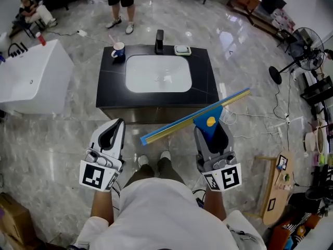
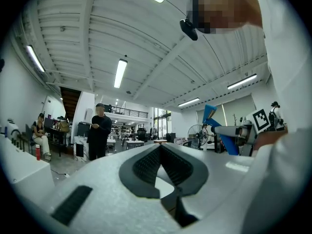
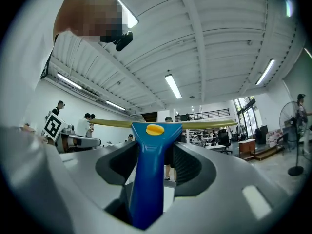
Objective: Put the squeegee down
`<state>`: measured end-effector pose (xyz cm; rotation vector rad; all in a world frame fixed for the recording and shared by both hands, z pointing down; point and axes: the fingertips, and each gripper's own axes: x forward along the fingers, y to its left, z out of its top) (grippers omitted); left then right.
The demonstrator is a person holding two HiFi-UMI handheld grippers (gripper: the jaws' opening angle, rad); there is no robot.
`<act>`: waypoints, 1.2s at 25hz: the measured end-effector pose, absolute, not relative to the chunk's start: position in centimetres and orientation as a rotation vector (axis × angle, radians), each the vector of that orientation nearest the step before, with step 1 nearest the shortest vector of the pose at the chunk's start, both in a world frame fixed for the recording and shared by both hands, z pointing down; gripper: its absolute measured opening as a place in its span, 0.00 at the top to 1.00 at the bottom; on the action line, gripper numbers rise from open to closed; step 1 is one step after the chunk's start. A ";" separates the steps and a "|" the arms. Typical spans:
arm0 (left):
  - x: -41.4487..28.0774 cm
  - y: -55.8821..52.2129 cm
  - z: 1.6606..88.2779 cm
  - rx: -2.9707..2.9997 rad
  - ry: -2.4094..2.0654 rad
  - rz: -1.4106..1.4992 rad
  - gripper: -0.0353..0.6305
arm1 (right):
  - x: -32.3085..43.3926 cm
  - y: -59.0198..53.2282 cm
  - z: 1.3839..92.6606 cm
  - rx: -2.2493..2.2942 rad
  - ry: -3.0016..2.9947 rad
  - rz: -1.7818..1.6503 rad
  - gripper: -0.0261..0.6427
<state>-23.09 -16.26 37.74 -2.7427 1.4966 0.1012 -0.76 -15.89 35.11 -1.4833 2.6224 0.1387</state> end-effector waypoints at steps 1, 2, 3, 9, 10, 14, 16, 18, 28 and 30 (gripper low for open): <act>-23.3 -16.9 37.8 -2.737 1.515 0.103 0.94 | -0.7 -16.8 35.3 -1.482 2.631 0.138 0.61; -23.5 -17.5 37.8 -2.727 1.537 0.105 0.94 | -0.6 -17.7 35.4 -1.481 2.638 0.141 0.61; -23.7 -18.0 37.9 -2.717 1.560 0.107 0.94 | -0.5 -18.6 35.6 -1.481 2.644 0.143 0.61; -21.5 -18.8 38.1 -2.734 1.567 0.086 0.94 | 0.7 -21.5 35.3 -1.441 2.648 0.102 0.61; -21.1 -19.0 38.0 -2.738 1.561 0.080 0.94 | 0.8 -21.7 35.3 -1.434 2.650 0.098 0.61; -20.9 -20.0 37.4 -2.733 1.572 0.093 0.94 | 0.5 -22.7 35.7 -1.410 2.662 0.074 0.61; -20.0 -20.8 37.8 -2.755 1.549 0.081 0.94 | 1.3 -23.1 36.2 -1.441 2.657 0.060 0.61; -19.0 -21.4 38.2 -2.771 1.530 0.072 0.94 | 2.6 -23.7 36.9 -1.476 2.661 0.055 0.61; -15.2 -24.0 39.5 -2.800 1.512 0.035 0.94 | 10.7 -32.5 48.9 -1.671 2.893 -0.007 0.61; -14.6 -24.6 39.9 -2.804 1.523 0.022 0.94 | 12.1 -35.1 52.4 -1.694 2.953 -0.060 0.61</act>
